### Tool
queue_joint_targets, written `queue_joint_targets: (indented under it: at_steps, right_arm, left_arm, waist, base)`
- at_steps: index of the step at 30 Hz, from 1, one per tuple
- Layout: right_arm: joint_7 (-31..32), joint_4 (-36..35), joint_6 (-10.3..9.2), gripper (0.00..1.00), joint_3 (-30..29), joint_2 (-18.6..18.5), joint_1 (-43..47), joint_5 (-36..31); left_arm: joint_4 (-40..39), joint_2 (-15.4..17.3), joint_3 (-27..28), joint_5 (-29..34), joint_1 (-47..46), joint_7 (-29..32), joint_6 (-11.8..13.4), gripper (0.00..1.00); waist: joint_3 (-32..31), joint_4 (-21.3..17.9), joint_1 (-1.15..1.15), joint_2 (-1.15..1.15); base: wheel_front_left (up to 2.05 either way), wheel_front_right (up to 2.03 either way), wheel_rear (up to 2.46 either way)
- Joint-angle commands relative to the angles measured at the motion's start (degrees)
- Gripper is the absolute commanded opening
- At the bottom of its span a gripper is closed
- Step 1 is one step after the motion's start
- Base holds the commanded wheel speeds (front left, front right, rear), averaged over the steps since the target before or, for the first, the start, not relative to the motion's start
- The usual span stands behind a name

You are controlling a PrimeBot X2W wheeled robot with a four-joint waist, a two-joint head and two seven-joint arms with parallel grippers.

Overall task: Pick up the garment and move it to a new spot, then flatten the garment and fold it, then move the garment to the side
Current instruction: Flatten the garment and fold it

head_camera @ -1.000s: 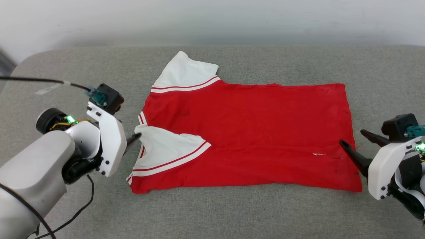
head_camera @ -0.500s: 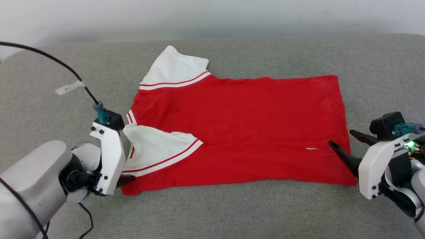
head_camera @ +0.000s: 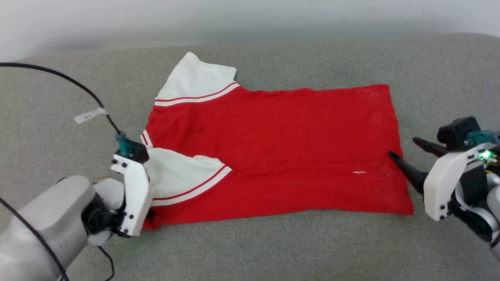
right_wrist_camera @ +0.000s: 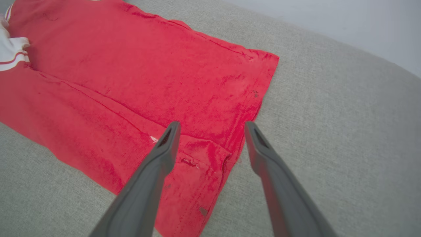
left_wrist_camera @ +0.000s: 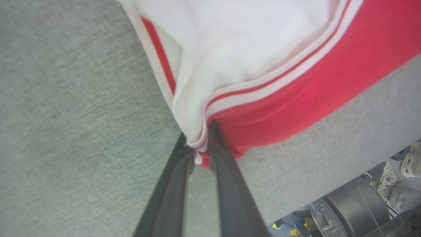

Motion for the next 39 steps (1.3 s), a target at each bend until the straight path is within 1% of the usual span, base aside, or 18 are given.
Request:
queue_joint_targets:
  at_steps: [1,5,8,14,18,22,26,30,32,34,38,39]
  right_arm:
    - [0.16,-0.11,-0.04,1.0,-0.02,-0.7,-1.23,0.07]
    - [1.85,-1.0,-0.04,1.0,0.86,-3.01,-3.57,0.24]
    - [5.23,-2.1,-0.04,1.0,2.48,-5.72,-5.54,0.89]
    - [18.57,-4.22,-0.04,1.0,8.33,-12.2,-9.69,5.56]
    - [25.98,-3.61,-0.03,1.0,11.66,-13.97,-10.78,9.31]
    - [31.72,-1.54,-0.03,1.0,12.67,-12.82,-10.78,14.01]
    - [34.37,1.04,-0.04,1.0,12.77,-10.47,-10.45,16.55]
    - [35.85,3.98,-0.03,1.0,12.5,-7.27,-9.54,18.62]
    - [35.79,5.08,-0.04,1.0,13.42,-6.43,-8.97,18.16]
    - [35.22,6.47,-0.03,1.0,13.86,-4.49,-7.47,18.93]
    - [34.42,6.57,-0.02,1.0,16.19,-3.5,-7.03,18.03]
    - [34.0,6.07,-0.02,0.41,16.39,-3.62,-7.47,17.94]
  left_arm:
    - [-0.37,-1.58,-1.27,0.05,1.24,-0.64,-0.07,0.0]
    - [-3.18,0.46,-2.05,0.38,-0.91,-2.37,-0.08,0.0]
    - [-6.13,2.29,-3.15,1.36,-2.01,-4.04,-0.05,0.0]
    - [-11.1,4.86,-4.78,2.56,-4.05,-6.58,-0.06,0.0]
    - [-13.28,5.45,-5.62,3.09,-5.26,-7.23,-0.06,0.0]
    - [-14.46,5.36,-6.1,3.46,-6.27,-7.79,-0.07,0.0]
    - [-14.79,5.4,-6.41,4.02,-6.87,-8.26,-0.07,0.0]
    - [-14.59,5.31,-6.43,3.94,-7.36,-8.68,-0.07,0.0]
    - [-14.38,4.95,-6.48,3.9,-7.42,-8.98,-0.07,0.0]
    - [-14.0,4.63,-6.52,3.7,-7.09,-9.2,-0.07,0.0]
    - [-13.23,4.69,-6.6,3.29,-5.96,-9.79,-0.07,0.0]
    - [-12.98,4.83,-6.58,3.07,-5.66,-10.11,-0.07,0.0]
  waist:
    - [-0.6,0.11,0.0,0.0]
    - [-1.91,0.42,0.0,0.0]
    - [-2.64,0.67,0.0,0.0]
    - [-2.53,1.62,0.0,0.0]
    - [-1.6,2.48,0.0,0.0]
    - [-0.31,3.26,0.0,0.0]
    - [1.24,3.83,0.0,0.0]
    - [2.68,4.17,0.0,0.0]
    - [3.38,4.34,0.0,0.0]
    - [3.81,4.45,0.0,0.0]
    - [4.14,4.3,0.0,0.0]
    - [3.98,4.14,0.0,0.0]
  base:
    - [0.0,0.0,0.0]
    - [0.0,0.0,0.0]
    - [0.0,0.0,0.0]
    - [0.0,0.0,0.0]
    - [0.0,0.0,0.0]
    - [0.0,0.0,0.0]
    - [0.0,0.0,0.0]
    - [0.0,0.0,0.0]
    - [0.0,0.0,0.0]
    - [0.0,0.0,0.0]
    - [0.0,0.0,0.0]
    - [0.0,0.0,0.0]
